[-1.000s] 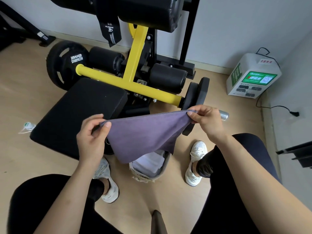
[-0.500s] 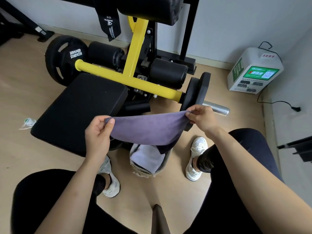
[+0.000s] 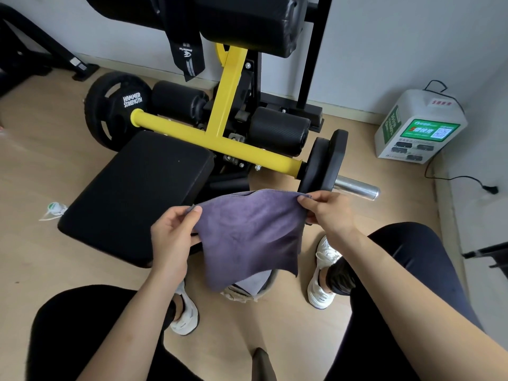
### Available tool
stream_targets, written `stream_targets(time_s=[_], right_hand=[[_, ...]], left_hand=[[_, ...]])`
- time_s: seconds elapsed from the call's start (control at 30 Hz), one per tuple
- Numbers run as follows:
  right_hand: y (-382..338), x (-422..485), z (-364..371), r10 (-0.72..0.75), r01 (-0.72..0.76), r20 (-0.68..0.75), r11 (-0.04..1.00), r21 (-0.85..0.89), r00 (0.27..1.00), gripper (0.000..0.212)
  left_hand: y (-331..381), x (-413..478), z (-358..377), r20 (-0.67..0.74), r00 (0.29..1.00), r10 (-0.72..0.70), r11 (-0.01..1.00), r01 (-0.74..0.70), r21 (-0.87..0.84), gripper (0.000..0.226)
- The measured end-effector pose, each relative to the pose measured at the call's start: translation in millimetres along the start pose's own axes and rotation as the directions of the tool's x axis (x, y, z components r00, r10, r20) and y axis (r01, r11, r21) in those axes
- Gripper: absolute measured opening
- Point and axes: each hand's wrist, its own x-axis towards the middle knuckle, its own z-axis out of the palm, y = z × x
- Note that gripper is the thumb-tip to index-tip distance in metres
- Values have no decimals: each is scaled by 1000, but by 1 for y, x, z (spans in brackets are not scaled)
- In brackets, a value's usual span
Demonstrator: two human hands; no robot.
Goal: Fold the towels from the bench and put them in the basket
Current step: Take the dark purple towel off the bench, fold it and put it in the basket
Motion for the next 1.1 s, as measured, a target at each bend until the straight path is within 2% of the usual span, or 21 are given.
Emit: stream_targets(time_s=[0.2,0.4,0.53,0.63,0.77,0.9,0.97,1.03,1.1], right_hand=[[-2,-33,25,-66,54,94,991,123,993,11],[9,-50,43,-208,182,236,975,130,949,4],[15,-52,46,-314,326,324,945,17,892,8],[20,-50,46,-394,459,362,881,-113,845,20],[20,-52,47,-461,554,348,795,-247,816,29],[18,-48,44,-492,580,340,778,-241,802,23],[17,-43,39,-482,579,363,782,-233,797,17],[15,-40,34,-466,580,400,780,-235,789,10],[12,-39,29,-459,590,441,776,-222,771,9]], left_hand=[[-1,-23,23,139,990,-26,1000,26,5,5],[-9,-36,37,241,970,-44,998,33,49,6],[-10,-40,41,272,962,-10,998,-5,55,10],[-9,-39,41,313,950,22,996,-49,77,13],[-10,-40,38,415,904,101,977,-169,131,22],[-10,-39,33,472,872,128,961,-226,159,26],[-10,-34,27,437,882,174,939,-283,197,25],[-9,-26,19,375,889,262,891,-372,259,25],[-9,-15,10,376,830,411,767,-538,350,24]])
